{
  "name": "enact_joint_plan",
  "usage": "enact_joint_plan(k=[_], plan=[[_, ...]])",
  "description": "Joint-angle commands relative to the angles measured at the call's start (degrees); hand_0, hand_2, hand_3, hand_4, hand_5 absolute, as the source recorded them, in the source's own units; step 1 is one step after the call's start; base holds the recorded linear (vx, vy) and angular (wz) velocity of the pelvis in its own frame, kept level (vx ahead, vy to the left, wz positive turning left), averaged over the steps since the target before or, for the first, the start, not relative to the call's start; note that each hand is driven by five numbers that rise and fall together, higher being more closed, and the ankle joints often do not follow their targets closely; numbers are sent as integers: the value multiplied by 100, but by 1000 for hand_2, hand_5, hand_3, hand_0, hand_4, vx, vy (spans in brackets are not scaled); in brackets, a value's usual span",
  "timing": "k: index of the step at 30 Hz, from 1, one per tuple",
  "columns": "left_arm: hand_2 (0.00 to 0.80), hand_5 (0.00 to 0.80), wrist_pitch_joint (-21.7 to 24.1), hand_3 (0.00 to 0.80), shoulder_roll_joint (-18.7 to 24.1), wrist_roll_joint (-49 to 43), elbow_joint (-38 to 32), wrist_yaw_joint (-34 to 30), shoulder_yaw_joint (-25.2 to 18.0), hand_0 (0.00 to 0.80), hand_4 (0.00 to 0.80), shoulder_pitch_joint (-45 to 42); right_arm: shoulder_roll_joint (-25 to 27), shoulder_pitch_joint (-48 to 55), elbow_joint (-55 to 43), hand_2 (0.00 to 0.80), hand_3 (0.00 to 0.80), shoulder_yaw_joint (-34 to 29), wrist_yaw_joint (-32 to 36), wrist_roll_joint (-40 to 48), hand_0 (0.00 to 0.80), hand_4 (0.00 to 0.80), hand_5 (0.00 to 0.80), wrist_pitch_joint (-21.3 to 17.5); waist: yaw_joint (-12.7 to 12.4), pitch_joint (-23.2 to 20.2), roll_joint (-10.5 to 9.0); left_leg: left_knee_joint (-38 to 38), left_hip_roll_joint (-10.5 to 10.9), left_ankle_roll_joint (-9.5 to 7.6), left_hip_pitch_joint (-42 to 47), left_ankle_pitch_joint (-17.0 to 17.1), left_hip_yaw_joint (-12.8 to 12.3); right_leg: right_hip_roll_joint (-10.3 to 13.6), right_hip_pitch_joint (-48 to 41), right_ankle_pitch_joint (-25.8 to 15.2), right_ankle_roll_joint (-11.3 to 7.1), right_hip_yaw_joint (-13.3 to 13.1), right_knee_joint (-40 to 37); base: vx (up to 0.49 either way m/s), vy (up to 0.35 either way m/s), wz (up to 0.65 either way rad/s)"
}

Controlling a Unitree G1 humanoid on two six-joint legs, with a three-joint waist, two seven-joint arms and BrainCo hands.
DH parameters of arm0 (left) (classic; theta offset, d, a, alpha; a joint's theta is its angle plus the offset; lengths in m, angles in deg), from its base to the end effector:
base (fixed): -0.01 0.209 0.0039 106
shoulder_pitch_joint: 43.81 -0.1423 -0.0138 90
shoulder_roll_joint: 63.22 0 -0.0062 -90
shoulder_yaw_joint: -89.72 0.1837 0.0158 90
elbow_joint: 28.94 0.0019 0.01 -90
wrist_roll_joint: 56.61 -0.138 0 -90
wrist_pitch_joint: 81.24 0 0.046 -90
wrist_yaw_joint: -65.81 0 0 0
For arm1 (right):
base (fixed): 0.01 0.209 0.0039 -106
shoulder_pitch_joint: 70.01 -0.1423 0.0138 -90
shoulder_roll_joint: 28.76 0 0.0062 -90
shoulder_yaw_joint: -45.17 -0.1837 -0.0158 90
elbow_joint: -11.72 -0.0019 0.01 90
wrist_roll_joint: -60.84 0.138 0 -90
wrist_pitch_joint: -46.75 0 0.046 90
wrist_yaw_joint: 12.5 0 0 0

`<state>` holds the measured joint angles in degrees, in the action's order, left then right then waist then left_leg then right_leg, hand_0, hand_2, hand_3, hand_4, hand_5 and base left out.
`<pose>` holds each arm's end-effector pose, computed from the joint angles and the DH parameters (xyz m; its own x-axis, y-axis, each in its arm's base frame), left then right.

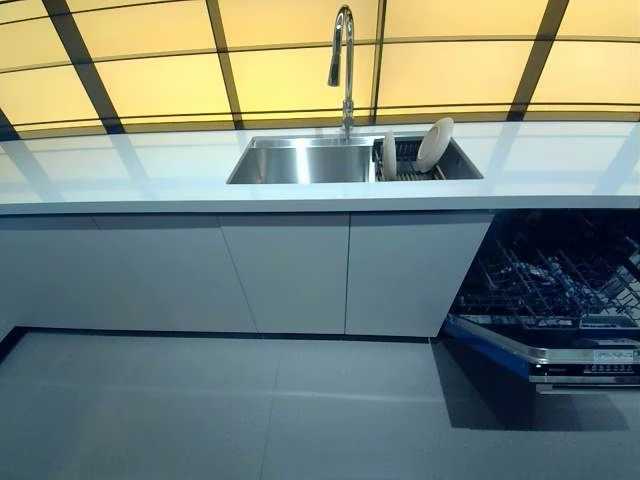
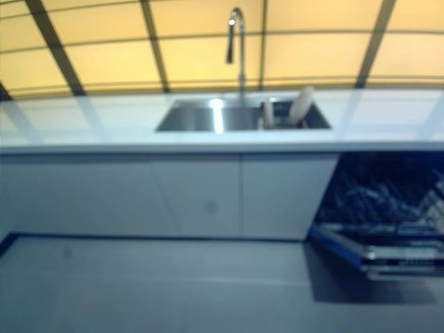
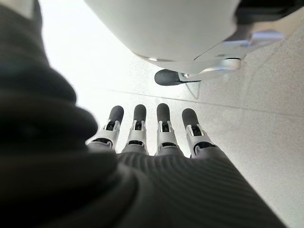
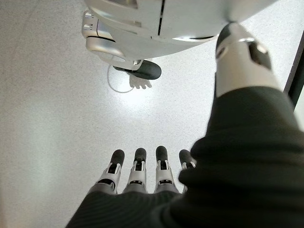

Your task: Take plates into dishwasher

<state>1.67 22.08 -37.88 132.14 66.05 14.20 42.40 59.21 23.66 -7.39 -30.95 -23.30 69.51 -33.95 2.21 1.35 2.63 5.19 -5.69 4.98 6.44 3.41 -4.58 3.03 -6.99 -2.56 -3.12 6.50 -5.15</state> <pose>0.0380 0.2037 -0.1251 0.1300 0.1091 -0.9855 -0.0698 0.9925 0.1006 0.0377 -0.2219 -0.1216 0.1139 -0.3571 -0.9271 -0.0734 0.9276 -0.3663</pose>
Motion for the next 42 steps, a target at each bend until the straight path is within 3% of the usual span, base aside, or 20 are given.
enact_joint_plan(k=[1, 21, 34, 39, 40, 42], plan=[[0, 0, -61, 0, -12, -358, 181, 218, -160, 0, 0, 484, -128, -485, 205, 0, 0, 32, 36, 18, 0, 0, 0, 70, -18, 284, -300, -21, 578, -508, 290, -501, 87, -96, -108, 173, -75, -260, 126, 0, 0, 0], [0, 0, -162, 0, -52, -424, 187, 114, -129, 0, 0, 406, -178, -575, 238, 0, 0, 73, 117, 144, 0, 0, 0, 231, -21, 308, -300, -39, 558, -502, 315, -489, 56, -135, -129, 159, -38, -287, 124, -2, 0, 0], [0, 0, -185, 0, -16, -457, 152, 248, -94, 0, 0, 489, -169, -657, 132, 0, 0, 84, -102, 164, 0, 0, 0, 67, -14, 468, -279, -158, 551, -548, 231, -483, 43, -165, 19, 298, 26, -266, 433, -7, -14, 0], [0, 0, -229, 0, 25, -420, 182, 403, -200, 0, 0, 539, -143, -759, 128, 0, 0, 136, -24, 37, 0, 0, 0, 118, -12, 578, -333, -670, 544, -583, 100, -663, 121, -218, 126, 448, 163, -284, 745, 9, -89, 0], [0, 0, -232, 0, 43, -543, 197, 434, -275, 0, 0, 518, -124, -794, 135, 0, 0, 169, 29, -7, 0, 0, 0, 161, -14, 625, -432, -1266, 489, -564, -34, -834, 82, -187, 160, 520, 279, -259, 904, 55, -149, 0], [0, 0, -194, 0, 53, -519, 223, 535, -324, 0, 0, 497, -88, -828, 118, 0, 0, 239, 200, -54, 0, 0, 0, 229, -44, 686, -577, -2515, 414, -542, -459, -635, 61, -129, 215, 536, 432, -234, 986, 50, -147, -5]])
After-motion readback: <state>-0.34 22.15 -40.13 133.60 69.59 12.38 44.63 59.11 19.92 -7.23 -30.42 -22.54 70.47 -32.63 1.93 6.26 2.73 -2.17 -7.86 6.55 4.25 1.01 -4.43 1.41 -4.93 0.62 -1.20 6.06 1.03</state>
